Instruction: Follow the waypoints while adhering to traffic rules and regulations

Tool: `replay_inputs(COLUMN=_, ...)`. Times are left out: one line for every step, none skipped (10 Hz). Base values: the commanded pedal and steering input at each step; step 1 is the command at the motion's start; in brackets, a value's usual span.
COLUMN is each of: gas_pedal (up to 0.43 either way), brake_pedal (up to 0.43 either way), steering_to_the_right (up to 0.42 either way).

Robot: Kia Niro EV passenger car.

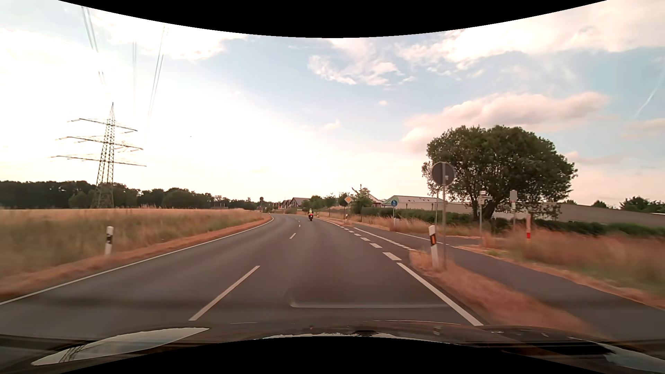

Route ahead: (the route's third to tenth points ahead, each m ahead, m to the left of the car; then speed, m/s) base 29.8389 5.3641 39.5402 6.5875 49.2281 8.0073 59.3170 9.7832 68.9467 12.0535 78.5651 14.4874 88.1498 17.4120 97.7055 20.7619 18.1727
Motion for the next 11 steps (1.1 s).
replay_inputs(gas_pedal=0.169, brake_pedal=0.000, steering_to_the_right=-0.018)
replay_inputs(gas_pedal=0.169, brake_pedal=0.000, steering_to_the_right=-0.018)
replay_inputs(gas_pedal=0.169, brake_pedal=0.000, steering_to_the_right=-0.018)
replay_inputs(gas_pedal=0.169, brake_pedal=0.000, steering_to_the_right=-0.019)
replay_inputs(gas_pedal=0.169, brake_pedal=0.000, steering_to_the_right=-0.019)
replay_inputs(gas_pedal=0.169, brake_pedal=0.000, steering_to_the_right=-0.019)
replay_inputs(gas_pedal=0.169, brake_pedal=0.000, steering_to_the_right=-0.019)
replay_inputs(gas_pedal=0.169, brake_pedal=0.000, steering_to_the_right=-0.019)
replay_inputs(gas_pedal=0.169, brake_pedal=0.000, steering_to_the_right=-0.019)
replay_inputs(gas_pedal=0.169, brake_pedal=0.000, steering_to_the_right=-0.019)
replay_inputs(gas_pedal=0.169, brake_pedal=0.000, steering_to_the_right=-0.019)
